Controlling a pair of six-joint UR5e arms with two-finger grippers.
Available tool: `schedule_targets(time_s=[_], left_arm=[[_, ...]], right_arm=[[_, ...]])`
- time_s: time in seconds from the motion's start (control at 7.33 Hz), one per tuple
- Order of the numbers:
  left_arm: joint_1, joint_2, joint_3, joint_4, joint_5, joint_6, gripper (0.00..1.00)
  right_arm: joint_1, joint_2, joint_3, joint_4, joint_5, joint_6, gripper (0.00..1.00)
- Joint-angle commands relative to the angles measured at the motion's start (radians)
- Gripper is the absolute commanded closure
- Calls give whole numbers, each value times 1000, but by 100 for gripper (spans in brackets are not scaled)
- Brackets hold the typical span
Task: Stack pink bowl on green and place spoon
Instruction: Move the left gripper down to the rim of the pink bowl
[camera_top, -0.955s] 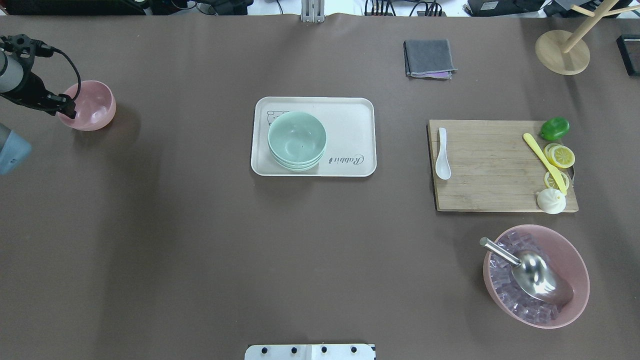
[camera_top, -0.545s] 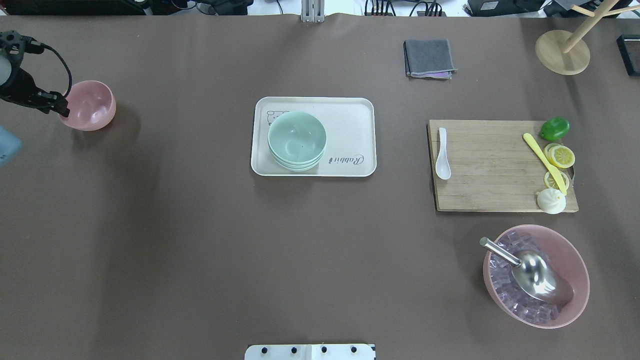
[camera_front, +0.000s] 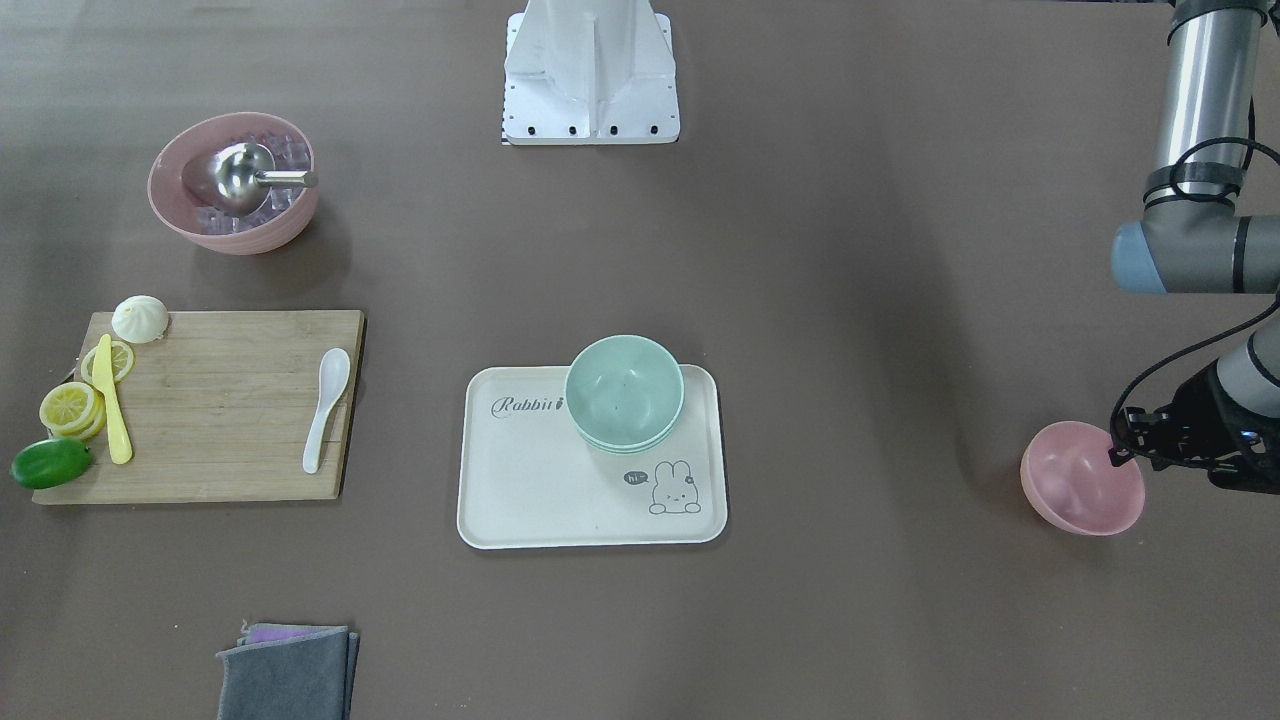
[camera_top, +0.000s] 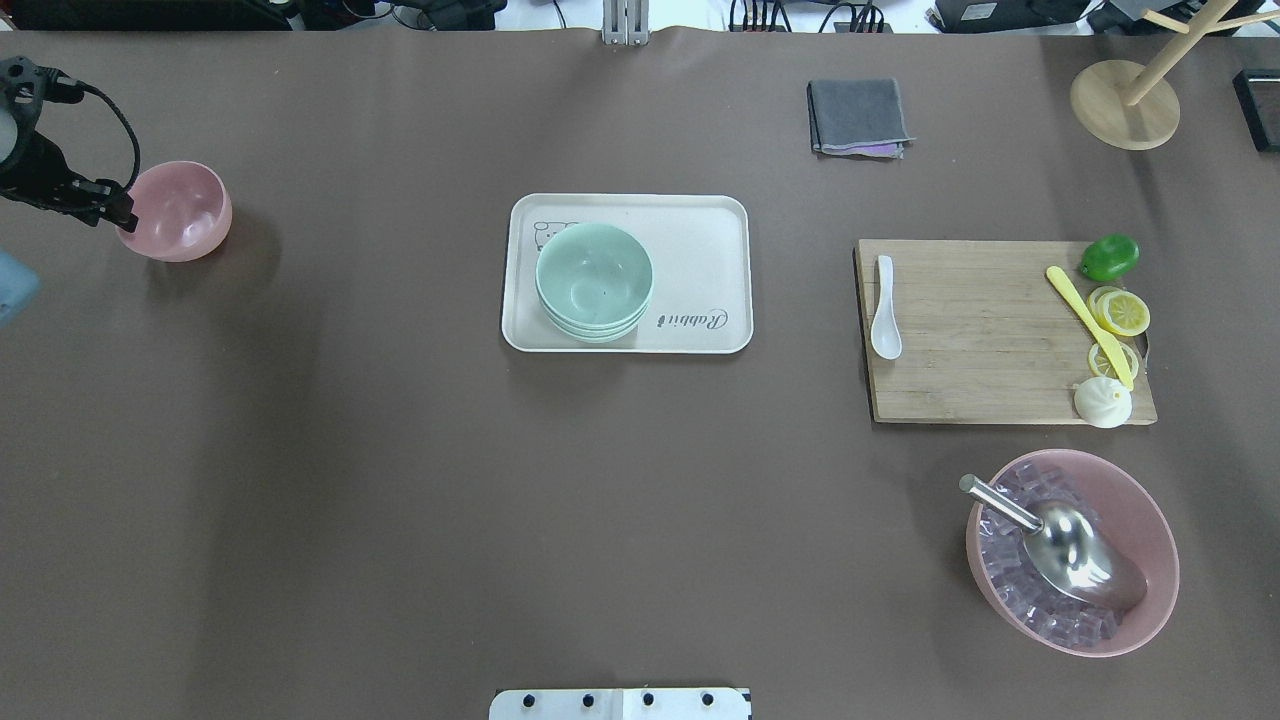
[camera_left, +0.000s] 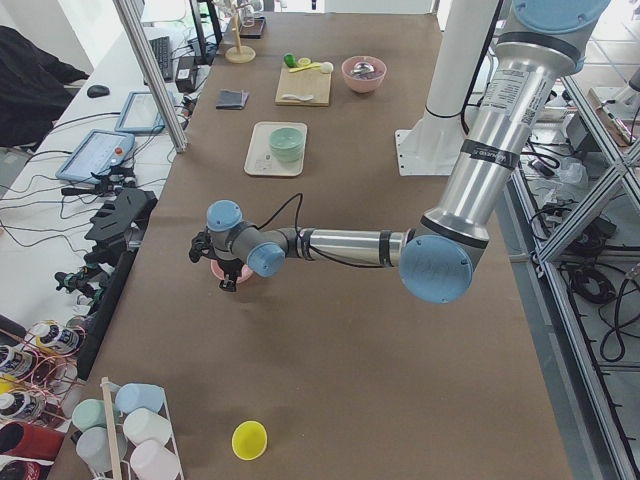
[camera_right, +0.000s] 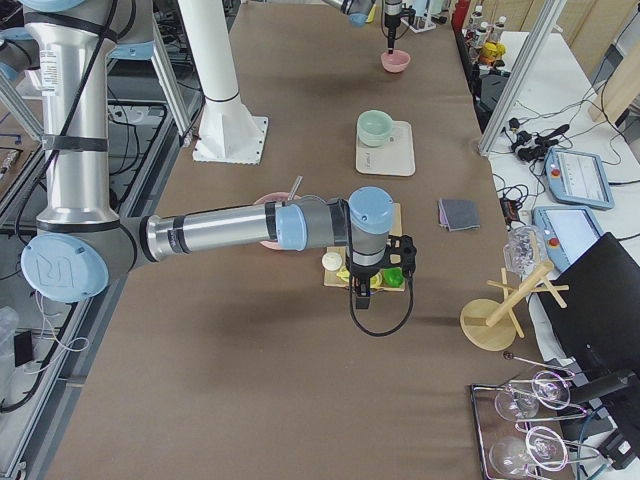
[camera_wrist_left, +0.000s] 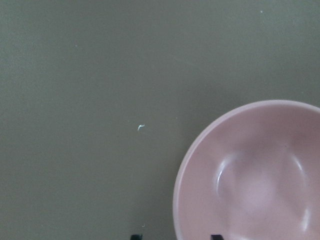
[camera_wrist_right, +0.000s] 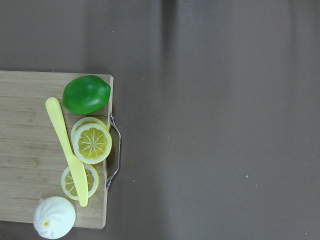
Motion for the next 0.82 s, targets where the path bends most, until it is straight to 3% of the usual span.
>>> schedule_targets(time_s=[0.0,0.27,0.55,0.68], left_arm=[[2,-3,1,1,1,-6,70],[-1,-8,-13,-10,-10,-17,83],[-4,3,-48,-10,-29,-20,84],[-45,2,-48,-2,-87,-32,100]], right_arm=[[0,1,-1,0,0,2,0],[0,1,-1,0,0,2,0],[0,1,1,0,0,5,0],[0,5,-2,0,0,5,0]])
